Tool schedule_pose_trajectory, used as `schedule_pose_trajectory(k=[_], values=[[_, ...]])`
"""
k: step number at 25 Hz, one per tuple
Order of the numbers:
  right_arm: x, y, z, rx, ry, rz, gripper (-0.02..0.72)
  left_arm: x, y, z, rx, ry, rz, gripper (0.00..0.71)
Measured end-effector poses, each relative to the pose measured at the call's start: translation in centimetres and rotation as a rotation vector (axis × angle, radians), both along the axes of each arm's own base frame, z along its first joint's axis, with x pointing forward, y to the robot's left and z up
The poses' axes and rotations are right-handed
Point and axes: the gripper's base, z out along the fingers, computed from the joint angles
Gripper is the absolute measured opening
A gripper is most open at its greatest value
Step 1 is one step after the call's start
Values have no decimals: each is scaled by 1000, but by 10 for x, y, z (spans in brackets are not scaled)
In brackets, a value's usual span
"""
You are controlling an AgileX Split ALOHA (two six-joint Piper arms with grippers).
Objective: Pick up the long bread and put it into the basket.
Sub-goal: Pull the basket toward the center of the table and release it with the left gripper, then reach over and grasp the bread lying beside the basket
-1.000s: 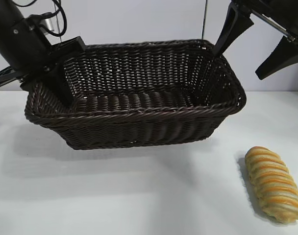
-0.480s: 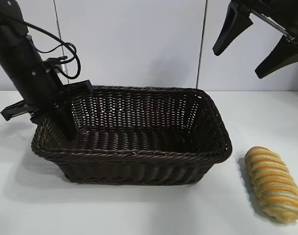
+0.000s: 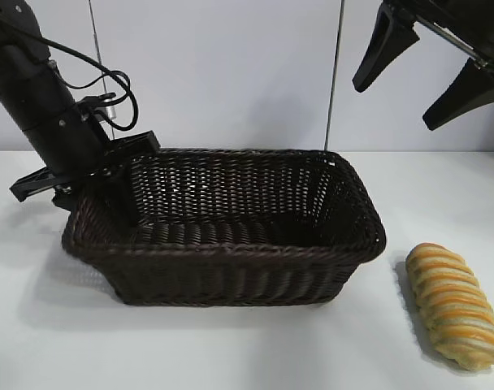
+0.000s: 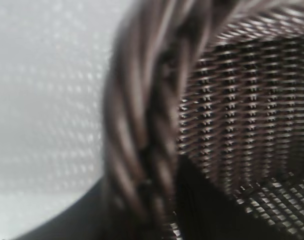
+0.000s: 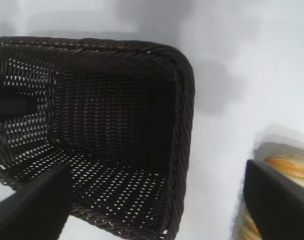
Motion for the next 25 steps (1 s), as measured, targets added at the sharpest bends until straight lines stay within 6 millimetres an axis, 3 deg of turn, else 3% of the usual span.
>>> schedule_pose_trajectory(k=[8, 14, 20, 22, 25], values=[[0, 0, 0, 0, -1, 0, 662, 17, 2, 83, 52, -156, -38, 687], [0, 0, 0, 0, -1, 0, 662, 25, 9, 125, 142, -223, -43, 687], [0, 0, 0, 0, 0, 0, 662, 30, 24, 135, 275, -281, -43, 687], [0, 0, 0, 0, 2, 1, 662, 34, 40, 135, 355, -294, -25, 687], [0, 0, 0, 0, 3, 1, 662, 41, 82, 136, 445, -294, 55, 687]])
